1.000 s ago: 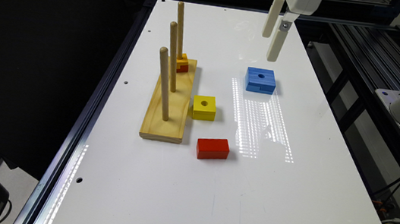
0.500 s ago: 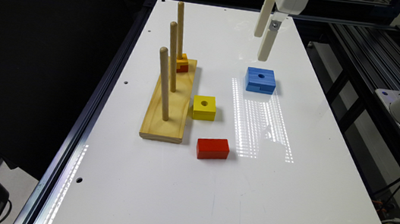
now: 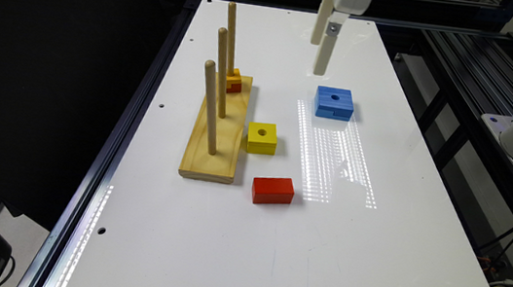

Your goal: Pick up yellow block.

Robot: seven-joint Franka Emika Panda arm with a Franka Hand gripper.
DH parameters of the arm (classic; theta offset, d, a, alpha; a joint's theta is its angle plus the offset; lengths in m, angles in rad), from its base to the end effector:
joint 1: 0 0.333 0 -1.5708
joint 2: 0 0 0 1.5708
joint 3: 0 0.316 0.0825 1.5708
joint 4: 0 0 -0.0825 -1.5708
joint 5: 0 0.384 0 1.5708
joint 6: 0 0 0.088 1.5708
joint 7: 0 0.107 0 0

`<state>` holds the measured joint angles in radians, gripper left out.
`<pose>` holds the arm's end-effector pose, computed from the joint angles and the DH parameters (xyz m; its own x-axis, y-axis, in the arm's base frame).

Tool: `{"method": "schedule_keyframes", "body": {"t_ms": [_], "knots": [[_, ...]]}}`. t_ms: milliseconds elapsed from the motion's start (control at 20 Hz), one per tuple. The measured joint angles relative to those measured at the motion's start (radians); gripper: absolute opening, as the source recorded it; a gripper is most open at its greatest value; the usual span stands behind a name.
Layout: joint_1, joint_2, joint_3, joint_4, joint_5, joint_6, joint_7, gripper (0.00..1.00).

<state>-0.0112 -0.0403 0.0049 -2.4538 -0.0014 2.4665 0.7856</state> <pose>0.4804 -0.0030 0.3181 0.7022 -0.7109 0.0382 -0.7100 -0.7033 -0.0367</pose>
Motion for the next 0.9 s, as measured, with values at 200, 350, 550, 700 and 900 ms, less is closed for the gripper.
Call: {"method": "schedule_keyframes", "body": {"t_ms": [200,350,550,700,900], "knots": [[0.001,0.051,0.002,0.051,0.0,0.0,0.0,1.0],[0.001,0.077,0.013,0.079,0.0005,0.0,0.005,1.0],[0.002,0.096,0.043,0.103,0.0006,-0.001,0.028,1.0],[0.002,0.109,0.069,0.121,0.0006,-0.001,0.05,1.0],[0.001,0.117,0.077,0.128,0.0006,-0.001,0.057,1.0]]}}
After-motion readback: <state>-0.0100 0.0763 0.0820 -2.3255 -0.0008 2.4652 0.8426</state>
